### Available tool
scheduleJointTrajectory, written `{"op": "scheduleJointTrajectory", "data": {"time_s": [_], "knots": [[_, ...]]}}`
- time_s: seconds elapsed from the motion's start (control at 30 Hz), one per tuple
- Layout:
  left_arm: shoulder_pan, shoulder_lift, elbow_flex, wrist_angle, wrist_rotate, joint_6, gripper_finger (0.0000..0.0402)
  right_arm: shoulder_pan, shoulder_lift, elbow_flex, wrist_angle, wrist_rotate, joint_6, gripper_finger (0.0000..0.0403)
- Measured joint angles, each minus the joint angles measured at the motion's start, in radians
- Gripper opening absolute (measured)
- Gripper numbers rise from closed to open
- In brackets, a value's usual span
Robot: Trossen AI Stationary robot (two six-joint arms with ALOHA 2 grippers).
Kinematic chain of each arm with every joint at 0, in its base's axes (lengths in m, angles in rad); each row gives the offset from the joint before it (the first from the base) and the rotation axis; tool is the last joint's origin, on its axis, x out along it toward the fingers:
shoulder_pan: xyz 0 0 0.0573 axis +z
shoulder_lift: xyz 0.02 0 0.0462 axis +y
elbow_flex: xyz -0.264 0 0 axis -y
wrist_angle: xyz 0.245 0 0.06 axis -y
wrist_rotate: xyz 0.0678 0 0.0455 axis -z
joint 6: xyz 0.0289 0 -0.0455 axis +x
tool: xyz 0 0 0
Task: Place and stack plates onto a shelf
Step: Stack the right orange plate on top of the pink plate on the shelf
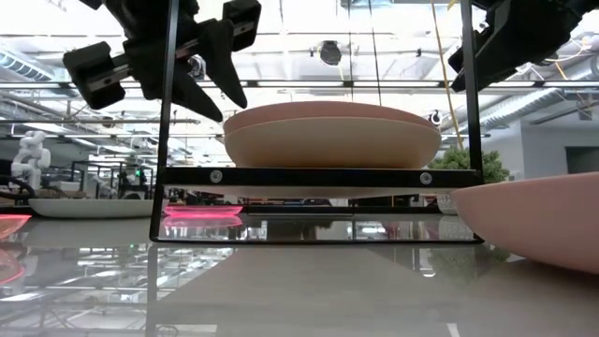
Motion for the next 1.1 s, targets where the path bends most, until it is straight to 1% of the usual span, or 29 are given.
{"op": "scheduleJointTrajectory", "data": {"time_s": [0.17,0.3,0.43,0.7,0.8,0.9,0.97,1.1], "knots": [[-0.001,0.000,0.000,-0.004,-0.041,-0.104,0.0129,0.005,0.000,0.022,-0.030,-0.001,0.048,0.0082],[-0.001,0.000,0.000,-0.013,-0.054,-0.200,0.0129,0.044,0.001,0.061,-0.092,0.013,0.095,0.0082],[-0.005,-0.009,0.000,-0.021,-0.055,-0.256,0.0129,0.111,0.019,0.114,-0.204,0.071,0.172,0.0082],[-0.006,-0.084,0.000,-0.025,-0.060,-0.339,0.0129,0.214,0.109,0.237,-0.432,0.073,0.391,0.0082],[-0.006,-0.115,0.000,-0.055,-0.060,-0.401,0.0129,0.237,0.160,0.279,-0.505,0.031,0.481,0.0082],[-0.006,-0.135,0.000,-0.074,-0.060,-0.493,0.0129,0.261,0.219,0.302,-0.575,-0.044,0.595,0.0082],[-0.006,-0.141,0.000,-0.092,-0.061,-0.548,0.0129,0.283,0.256,0.307,-0.595,-0.099,0.649,0.0082],[-0.006,-0.140,0.000,-0.121,-0.061,-0.595,0.0129,0.341,0.313,0.307,-0.597,-0.200,0.746,0.0083]]}}
